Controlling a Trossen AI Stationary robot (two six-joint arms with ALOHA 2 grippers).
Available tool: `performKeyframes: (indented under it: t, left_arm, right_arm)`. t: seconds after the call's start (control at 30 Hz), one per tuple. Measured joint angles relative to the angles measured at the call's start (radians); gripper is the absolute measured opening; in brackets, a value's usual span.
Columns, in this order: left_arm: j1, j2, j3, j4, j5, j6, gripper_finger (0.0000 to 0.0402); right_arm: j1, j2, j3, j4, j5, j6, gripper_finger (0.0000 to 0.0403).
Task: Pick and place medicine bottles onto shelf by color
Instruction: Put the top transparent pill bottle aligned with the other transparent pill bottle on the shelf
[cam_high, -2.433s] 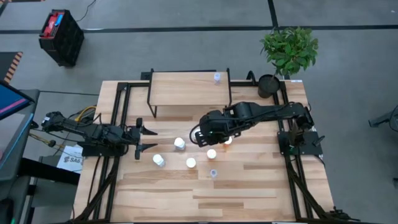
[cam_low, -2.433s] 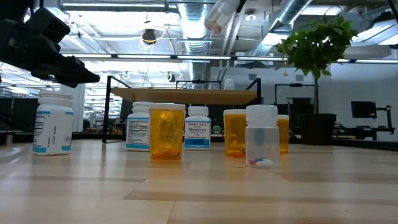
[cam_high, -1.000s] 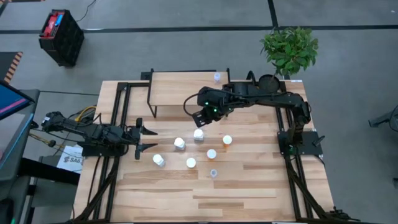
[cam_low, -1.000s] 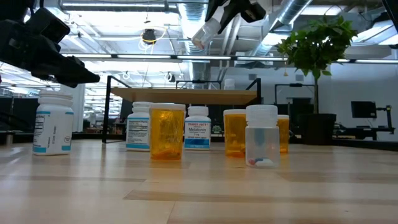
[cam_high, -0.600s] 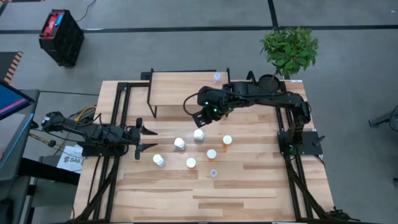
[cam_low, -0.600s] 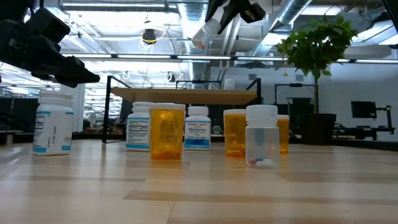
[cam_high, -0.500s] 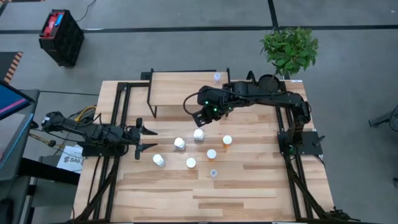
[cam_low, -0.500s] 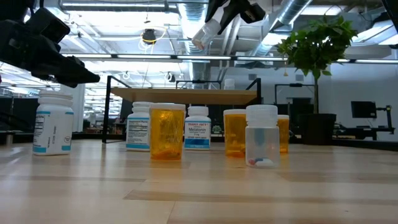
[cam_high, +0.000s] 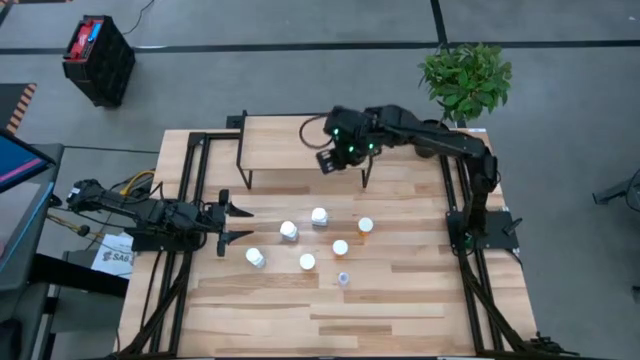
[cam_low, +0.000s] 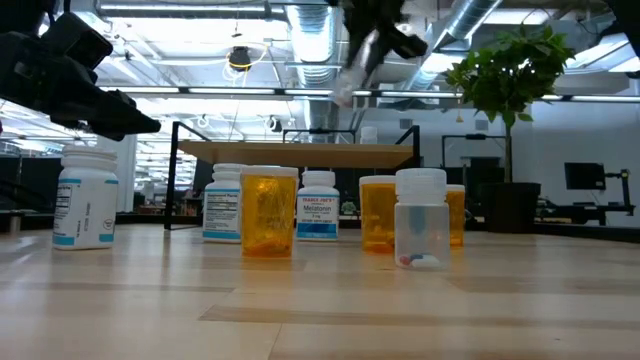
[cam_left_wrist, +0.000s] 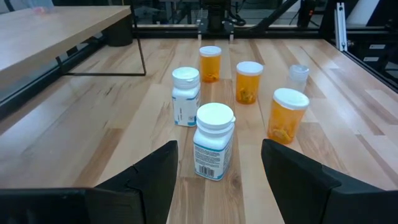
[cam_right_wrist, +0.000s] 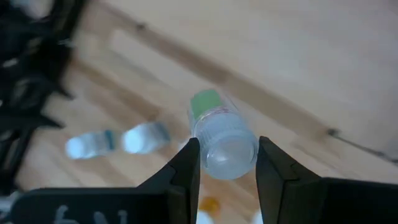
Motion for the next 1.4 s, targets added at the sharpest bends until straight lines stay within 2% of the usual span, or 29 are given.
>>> performKeyframes:
  t: [0.2, 0.63, 1.4]
  left_arm:
    - [0.0, 0.0, 0.0, 0.0, 0.0, 0.0, 0.0222]
    - [0.0, 0.0, 0.0, 0.0, 0.0, 0.0, 0.0222]
    - [0.0, 0.0, 0.0, 0.0, 0.0, 0.0, 0.0222]
  right_arm:
    - [-0.089, 0.0, 0.0, -0.184, 0.004, 0.02, 0.0112]
    - [-0.173, 0.002, 0.085, -0.071, 0.03, -0.059, 0.0112]
    - [-0.124, 0.001, 0.09, -0.051, 0.022, -0.081, 0.0112]
